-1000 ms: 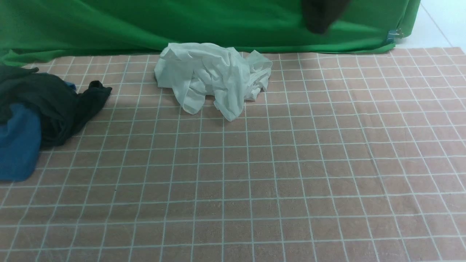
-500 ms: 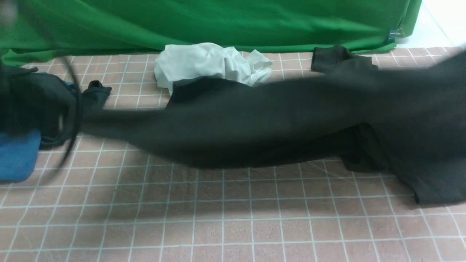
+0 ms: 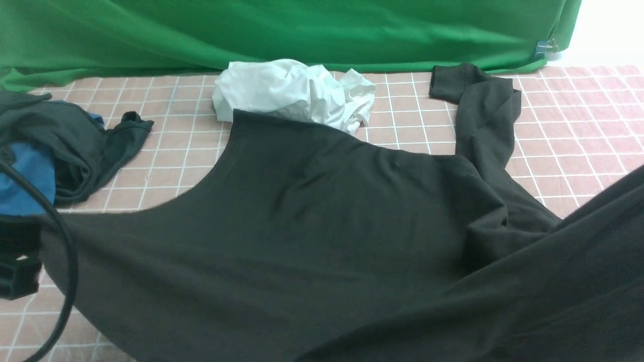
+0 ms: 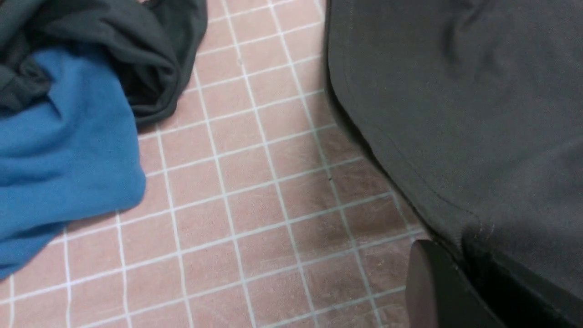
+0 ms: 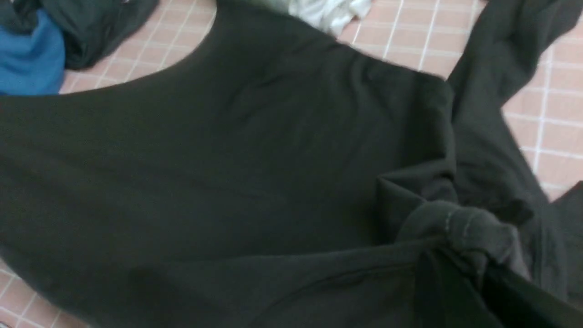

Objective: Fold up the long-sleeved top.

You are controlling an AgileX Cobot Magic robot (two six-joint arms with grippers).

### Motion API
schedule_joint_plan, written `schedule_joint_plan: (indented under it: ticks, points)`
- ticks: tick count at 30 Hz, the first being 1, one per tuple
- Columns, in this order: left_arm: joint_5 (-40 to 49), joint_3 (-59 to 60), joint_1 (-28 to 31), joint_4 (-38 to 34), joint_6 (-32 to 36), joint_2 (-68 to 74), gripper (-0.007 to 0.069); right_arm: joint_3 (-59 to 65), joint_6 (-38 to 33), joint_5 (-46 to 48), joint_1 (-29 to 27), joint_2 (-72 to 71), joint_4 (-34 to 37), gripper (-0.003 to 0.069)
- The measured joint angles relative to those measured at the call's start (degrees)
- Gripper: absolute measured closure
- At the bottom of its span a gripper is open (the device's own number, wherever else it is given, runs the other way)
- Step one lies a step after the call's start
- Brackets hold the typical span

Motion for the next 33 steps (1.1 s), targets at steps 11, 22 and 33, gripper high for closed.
schedule_joint_plan:
  ticks: [11, 22, 33]
  points:
    - [-6.29, 1.36, 0.00, 0.13, -0.11, 6.86, 0.0589, 2.14, -2.14, -35.18, 0.41, 29.26, -16.18, 0.0593]
    - [-6.68, 2.27, 0.00, -0.51, 0.33, 7.87, 0.0589, 1.32, -1.97, -31.63, 0.86, 34.37, -17.58, 0.0140]
    - [-9.30, 2.45, 0.00, -1.76, 0.75, 7.92, 0.0589, 18.46, -16.21, -10.50, 26.09, 27.83, -26.82, 0.0134]
